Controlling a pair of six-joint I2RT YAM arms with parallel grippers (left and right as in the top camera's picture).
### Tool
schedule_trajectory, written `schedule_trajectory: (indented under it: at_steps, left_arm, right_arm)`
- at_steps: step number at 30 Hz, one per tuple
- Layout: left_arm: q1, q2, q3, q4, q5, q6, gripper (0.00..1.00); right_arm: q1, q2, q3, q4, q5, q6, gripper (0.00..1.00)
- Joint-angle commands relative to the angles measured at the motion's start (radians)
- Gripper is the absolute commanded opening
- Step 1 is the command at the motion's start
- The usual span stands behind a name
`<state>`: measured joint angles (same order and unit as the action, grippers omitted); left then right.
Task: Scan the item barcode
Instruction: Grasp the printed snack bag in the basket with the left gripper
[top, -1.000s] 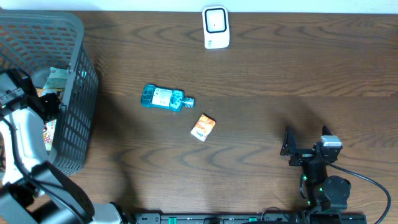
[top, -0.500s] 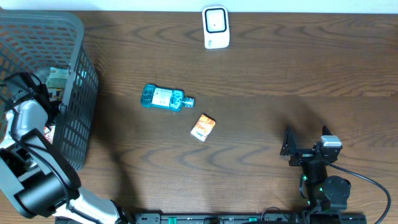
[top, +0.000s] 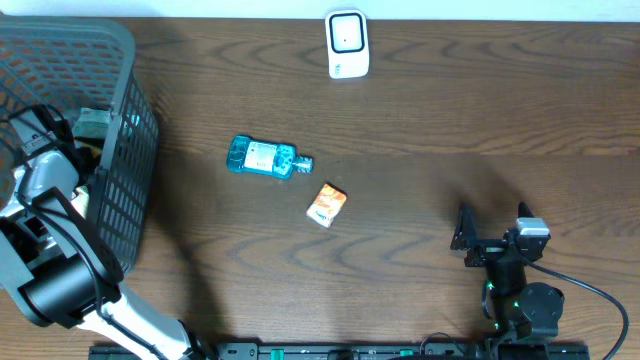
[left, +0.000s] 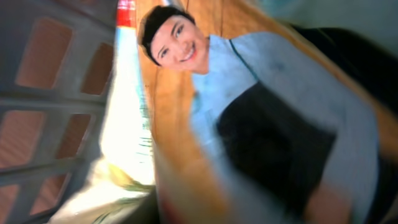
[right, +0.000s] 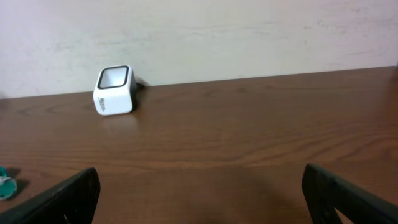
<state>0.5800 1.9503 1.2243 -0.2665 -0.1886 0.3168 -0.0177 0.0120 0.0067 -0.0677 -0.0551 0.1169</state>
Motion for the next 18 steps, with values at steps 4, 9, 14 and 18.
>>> schedule_trajectory:
  at_steps: [4, 9, 14, 18]
  left_arm:
    - [0.011, 0.087, -0.063, -0.074, 0.023, 0.003, 0.07]
    - [0.011, -0.079, -0.063, -0.098, 0.023, -0.068, 0.07]
    - [0.011, -0.385, -0.063, -0.086, 0.023, -0.113, 0.07]
    - [0.011, -0.623, -0.063, -0.022, 0.019, -0.114, 0.07]
  right_arm:
    - [-0.008, -0.005, -0.001, -0.004, 0.001, -0.006, 0.99]
    - [-0.008, -0.005, -0.001, -0.004, 0.001, -0.006, 0.99]
    - [-0.008, -0.005, -0.001, -0.004, 0.001, -0.006, 0.99]
    - [-0.008, -0.005, -0.001, -0.003, 0.001, -0.006, 0.99]
